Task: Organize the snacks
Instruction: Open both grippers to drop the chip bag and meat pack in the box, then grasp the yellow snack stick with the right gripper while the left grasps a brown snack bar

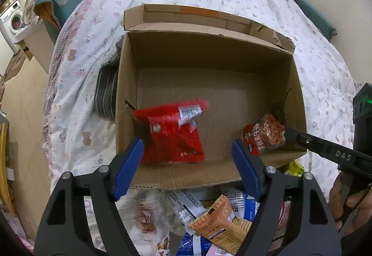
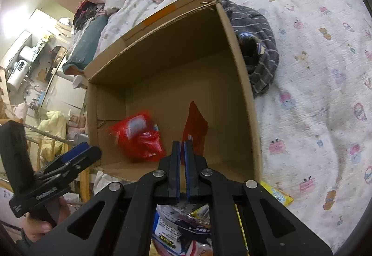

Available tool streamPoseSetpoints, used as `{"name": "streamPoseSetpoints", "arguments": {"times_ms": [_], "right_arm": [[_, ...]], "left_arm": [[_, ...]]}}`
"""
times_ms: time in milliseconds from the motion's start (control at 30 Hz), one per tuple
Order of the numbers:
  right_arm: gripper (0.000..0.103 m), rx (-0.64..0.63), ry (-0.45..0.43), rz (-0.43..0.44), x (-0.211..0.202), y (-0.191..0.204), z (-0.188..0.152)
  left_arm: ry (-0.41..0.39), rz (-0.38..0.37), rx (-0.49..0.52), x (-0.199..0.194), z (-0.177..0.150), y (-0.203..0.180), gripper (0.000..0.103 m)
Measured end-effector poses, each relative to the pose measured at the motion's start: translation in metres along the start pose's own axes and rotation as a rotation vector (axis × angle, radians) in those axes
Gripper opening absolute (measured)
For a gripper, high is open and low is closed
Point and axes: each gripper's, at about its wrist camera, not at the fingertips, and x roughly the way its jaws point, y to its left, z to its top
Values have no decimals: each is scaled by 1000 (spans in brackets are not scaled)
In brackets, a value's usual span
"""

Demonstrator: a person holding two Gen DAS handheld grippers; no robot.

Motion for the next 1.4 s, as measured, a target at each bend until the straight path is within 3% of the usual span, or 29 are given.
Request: {"name": "streamPoseSetpoints", "arguments": {"times_ms": [133, 200, 333, 367, 633, 867, 1067, 1300, 1400], "right_arm": [[7, -18, -11, -9, -2, 3, 0], [15, -33, -20, -8, -5, 6, 0], [58, -62, -103, -3, -21, 13, 0], [60, -72, -126, 7, -25, 15, 1], [60, -65, -120, 18, -29, 12, 5], [60, -52, -128, 24, -41, 10, -2], [60, -31, -120, 21, -62, 4, -22], [60, -1, -72, 27, -81, -12, -59], [60, -2, -44, -18, -85, -20, -80]], "left_arm": [[1, -3, -3, -1, 0, 1, 76], [-1, -4, -3, -1, 0, 1, 76], [-8, -7, 2, -3, 0, 0, 76], [-10, -7, 3, -4, 0, 0, 76], [-4, 5, -7, -5, -2, 3, 76], [-51, 33, 5, -26, -12, 7, 76], [-92, 69, 28, -51, -31, 14, 76], [-69, 77, -22, -66, -62, 31, 76], [-69, 68, -60, -72, -73, 38, 76]]}}
